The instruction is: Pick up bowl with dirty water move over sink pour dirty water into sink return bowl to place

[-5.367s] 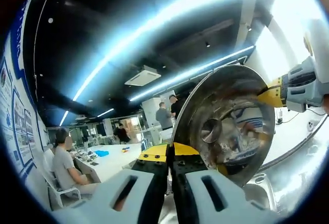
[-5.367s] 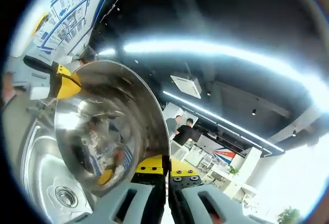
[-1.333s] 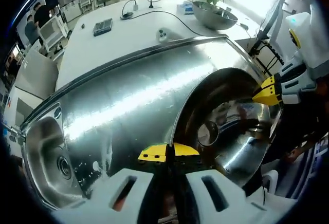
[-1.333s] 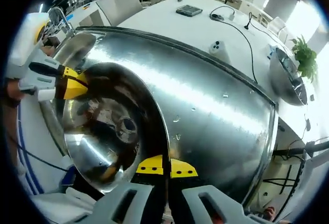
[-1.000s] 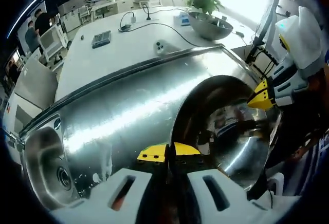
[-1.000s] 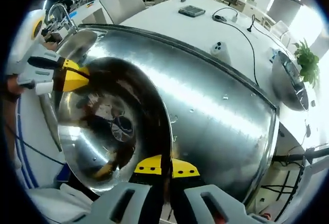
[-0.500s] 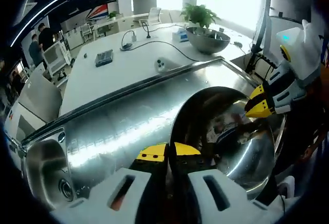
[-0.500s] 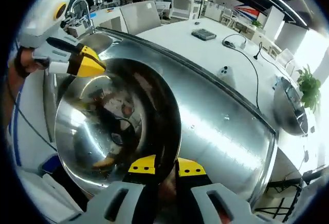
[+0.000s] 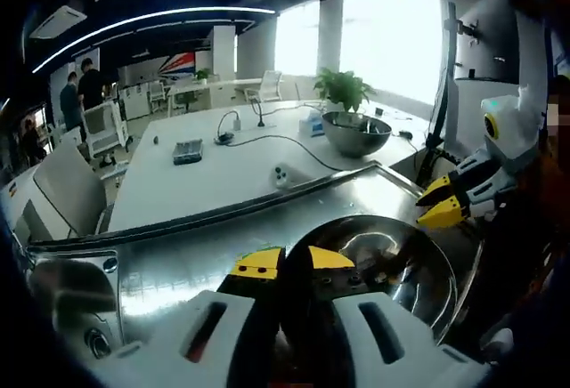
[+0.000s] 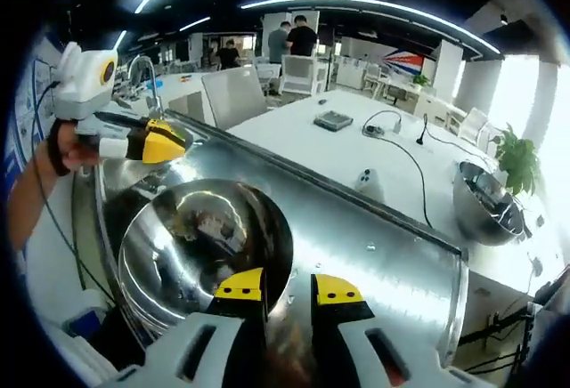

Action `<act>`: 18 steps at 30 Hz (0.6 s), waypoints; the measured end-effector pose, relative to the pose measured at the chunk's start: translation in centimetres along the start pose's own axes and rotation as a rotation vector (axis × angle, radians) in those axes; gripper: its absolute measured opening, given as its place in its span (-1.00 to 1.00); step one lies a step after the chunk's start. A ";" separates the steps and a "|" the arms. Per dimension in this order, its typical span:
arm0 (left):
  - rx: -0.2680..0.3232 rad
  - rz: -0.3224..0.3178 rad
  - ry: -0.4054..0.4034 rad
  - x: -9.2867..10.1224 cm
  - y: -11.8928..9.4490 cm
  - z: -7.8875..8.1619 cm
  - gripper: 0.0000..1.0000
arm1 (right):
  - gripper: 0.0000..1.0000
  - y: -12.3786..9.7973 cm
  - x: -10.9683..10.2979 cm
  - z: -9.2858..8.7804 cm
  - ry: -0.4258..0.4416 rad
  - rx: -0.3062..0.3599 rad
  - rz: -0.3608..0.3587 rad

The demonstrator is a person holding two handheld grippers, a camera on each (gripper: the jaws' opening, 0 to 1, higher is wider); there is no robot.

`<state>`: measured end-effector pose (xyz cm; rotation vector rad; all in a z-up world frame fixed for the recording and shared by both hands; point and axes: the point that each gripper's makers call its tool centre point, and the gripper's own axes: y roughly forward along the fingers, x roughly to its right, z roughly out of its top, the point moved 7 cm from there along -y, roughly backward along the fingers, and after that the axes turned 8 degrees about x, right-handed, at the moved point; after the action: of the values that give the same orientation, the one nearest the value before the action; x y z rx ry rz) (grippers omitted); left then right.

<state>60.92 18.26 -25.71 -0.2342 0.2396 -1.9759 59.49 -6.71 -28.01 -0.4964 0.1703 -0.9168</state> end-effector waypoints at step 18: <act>0.290 0.107 -0.023 -3.7 -7.7 1.9 -0.96 | -0.58 -5.4 5.8 1.1 0.053 0.323 -0.033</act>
<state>56.21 24.57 -22.04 -0.0544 -0.0497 -1.8733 59.56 -13.65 -24.06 -0.1764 0.0601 -0.9688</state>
